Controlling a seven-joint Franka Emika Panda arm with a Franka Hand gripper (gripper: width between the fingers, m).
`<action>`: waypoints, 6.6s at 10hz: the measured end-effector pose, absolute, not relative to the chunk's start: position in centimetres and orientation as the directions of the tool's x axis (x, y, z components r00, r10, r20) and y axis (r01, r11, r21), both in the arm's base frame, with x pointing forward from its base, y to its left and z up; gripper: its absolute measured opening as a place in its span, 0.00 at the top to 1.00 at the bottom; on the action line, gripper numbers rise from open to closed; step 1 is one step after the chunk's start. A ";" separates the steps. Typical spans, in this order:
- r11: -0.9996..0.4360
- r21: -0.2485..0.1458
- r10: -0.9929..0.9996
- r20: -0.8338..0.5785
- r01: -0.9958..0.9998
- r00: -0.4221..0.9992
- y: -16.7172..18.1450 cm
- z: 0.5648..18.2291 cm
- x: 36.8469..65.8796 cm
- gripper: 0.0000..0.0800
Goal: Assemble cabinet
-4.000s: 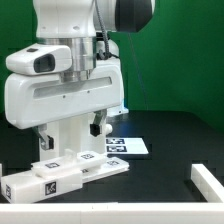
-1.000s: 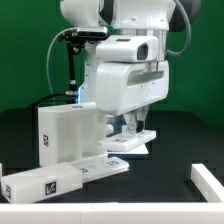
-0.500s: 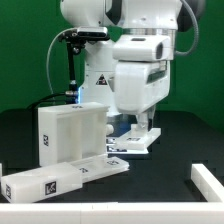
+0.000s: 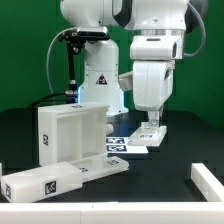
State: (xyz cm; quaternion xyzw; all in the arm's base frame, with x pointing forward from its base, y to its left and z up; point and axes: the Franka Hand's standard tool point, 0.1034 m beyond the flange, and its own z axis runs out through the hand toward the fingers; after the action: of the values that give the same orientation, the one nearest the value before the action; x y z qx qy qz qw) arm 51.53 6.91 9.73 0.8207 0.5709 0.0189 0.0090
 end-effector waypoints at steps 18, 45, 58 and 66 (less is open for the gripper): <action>-0.266 0.062 0.961 0.096 0.962 0.260 10.4 2.6 39.8 0.59; -0.848 0.050 0.518 -0.134 0.528 0.845 2.3 7.3 51.0 0.00; -0.894 0.044 0.417 -0.276 0.445 0.866 -2.4 2.7 49.4 0.00; -0.900 0.048 0.407 -0.268 0.434 0.873 -3.2 2.4 50.7 0.57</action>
Offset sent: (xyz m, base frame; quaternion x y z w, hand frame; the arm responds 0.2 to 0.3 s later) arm 0.0000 0.0000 0.0000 0.0000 0.0000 0.0000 1.0000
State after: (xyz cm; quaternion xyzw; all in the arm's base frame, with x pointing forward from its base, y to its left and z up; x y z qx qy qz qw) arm 50.69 -3.24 2.38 0.9664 0.2174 -0.1265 0.0534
